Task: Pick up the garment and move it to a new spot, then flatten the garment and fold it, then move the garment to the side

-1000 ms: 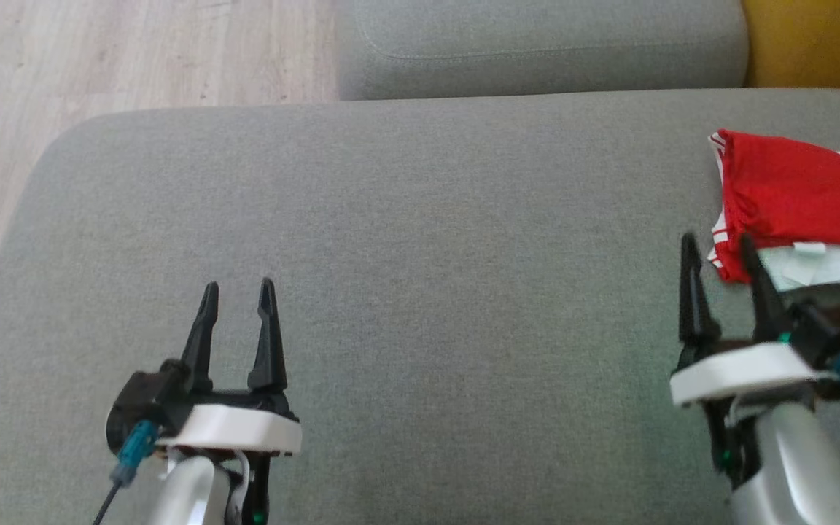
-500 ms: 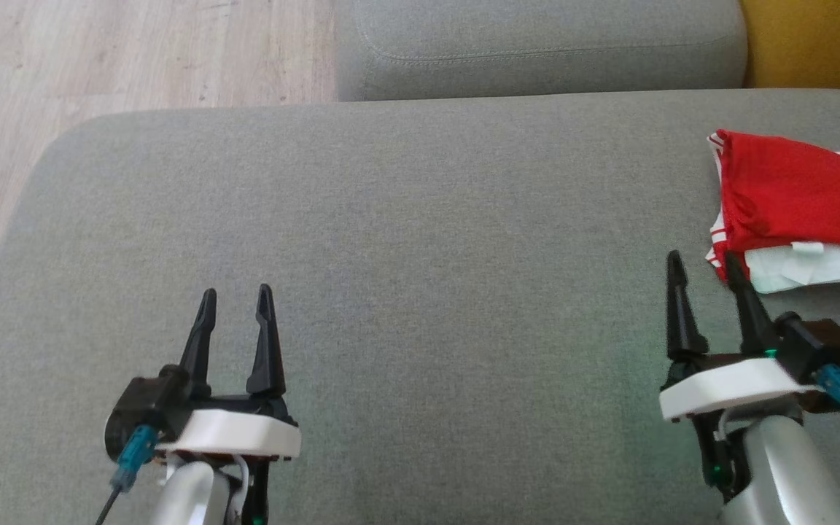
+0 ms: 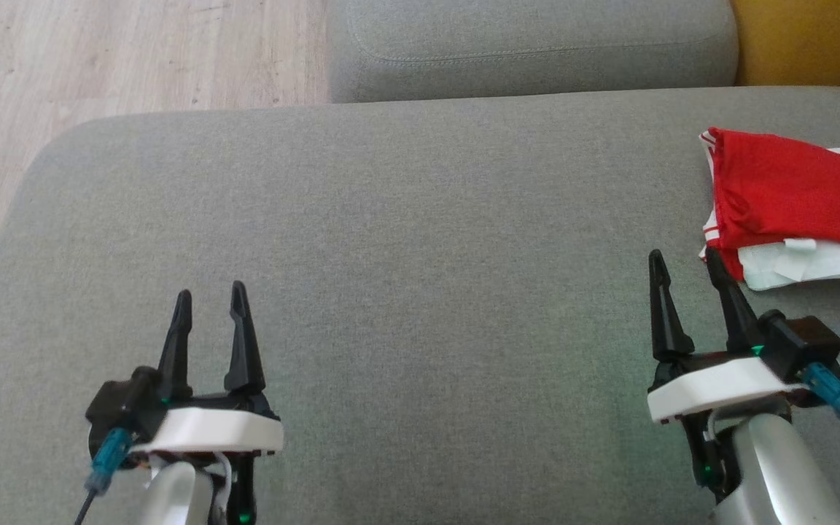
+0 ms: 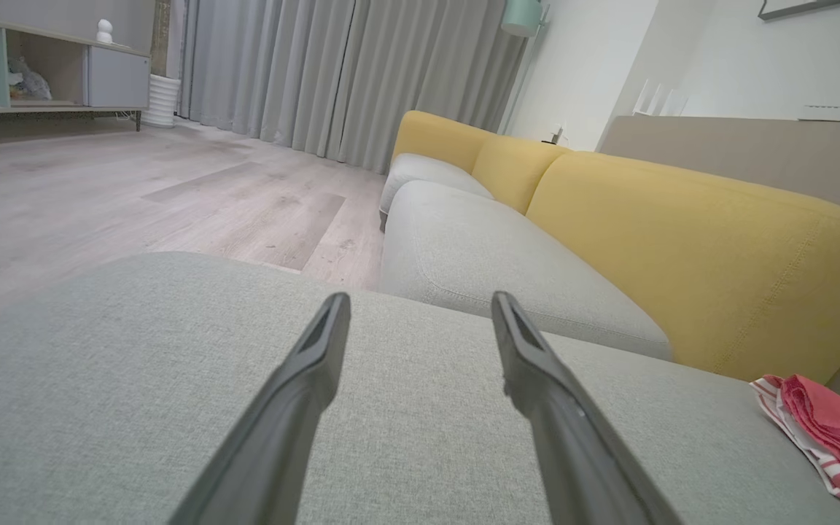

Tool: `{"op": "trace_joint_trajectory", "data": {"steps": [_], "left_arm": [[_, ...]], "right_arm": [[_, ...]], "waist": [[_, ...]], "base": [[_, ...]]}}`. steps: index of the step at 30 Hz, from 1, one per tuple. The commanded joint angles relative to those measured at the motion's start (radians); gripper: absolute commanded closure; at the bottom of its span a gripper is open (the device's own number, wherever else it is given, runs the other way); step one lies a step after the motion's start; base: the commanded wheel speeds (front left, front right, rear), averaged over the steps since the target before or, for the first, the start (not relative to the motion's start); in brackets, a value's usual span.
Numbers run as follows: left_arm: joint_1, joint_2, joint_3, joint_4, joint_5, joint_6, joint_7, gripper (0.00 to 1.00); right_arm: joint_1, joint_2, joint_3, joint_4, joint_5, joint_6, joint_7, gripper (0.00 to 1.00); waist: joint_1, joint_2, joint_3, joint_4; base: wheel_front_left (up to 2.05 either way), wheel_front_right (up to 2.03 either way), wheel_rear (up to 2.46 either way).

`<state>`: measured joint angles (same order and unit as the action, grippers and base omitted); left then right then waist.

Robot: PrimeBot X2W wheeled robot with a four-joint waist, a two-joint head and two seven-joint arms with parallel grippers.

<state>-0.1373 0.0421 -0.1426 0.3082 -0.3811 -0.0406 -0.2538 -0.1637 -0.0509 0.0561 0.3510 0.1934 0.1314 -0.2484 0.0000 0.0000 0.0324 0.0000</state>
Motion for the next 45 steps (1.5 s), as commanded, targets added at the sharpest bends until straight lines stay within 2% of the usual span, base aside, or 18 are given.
{"op": "trace_joint_trajectory", "data": {"steps": [1, 10, 11, 15, 45], "left_arm": [[-0.021, 0.008, 0.036, -0.03, -0.01, 0.003, -0.008, 0.0], [-0.017, 0.008, 0.049, -0.039, -0.021, 0.007, -0.008, 0.0], [0.003, 0.0, 0.014, -0.004, -0.019, 0.004, 0.0, 1.0], [0.02, -0.001, 0.014, 0.048, -0.03, 0.004, 0.009, 1.0], [0.023, 0.001, 0.072, 0.021, -0.32, -0.018, 0.095, 1.0]], "right_arm": [[-0.033, 0.001, 0.025, -0.039, -0.001, -0.001, -0.013, 0.0], [-0.025, 0.001, 0.032, -0.043, 0.018, -0.001, -0.013, 0.0], [0.0, 0.0, 0.006, -0.006, 0.013, 0.0, -0.002, 1.0], [0.026, 0.002, 0.005, 0.043, 0.024, 0.0, 0.002, 1.0], [0.033, 0.001, -0.038, 0.007, 0.36, 0.0, 0.089, 1.0]], "waist": [[0.0, 0.0, 0.0, -0.001], [0.0, 0.0, 0.001, -0.009], [0.0, 0.0, 0.001, -0.009], [0.0, 0.0, 0.001, -0.009], [0.0, 0.0, -0.006, -0.007]], "base": [[0.0, 0.0, 0.0], [0.0, 0.0, 0.0], [0.0, 0.0, 0.0], [0.0, 0.0, 0.0], [0.0, 0.0, 0.0]]}}
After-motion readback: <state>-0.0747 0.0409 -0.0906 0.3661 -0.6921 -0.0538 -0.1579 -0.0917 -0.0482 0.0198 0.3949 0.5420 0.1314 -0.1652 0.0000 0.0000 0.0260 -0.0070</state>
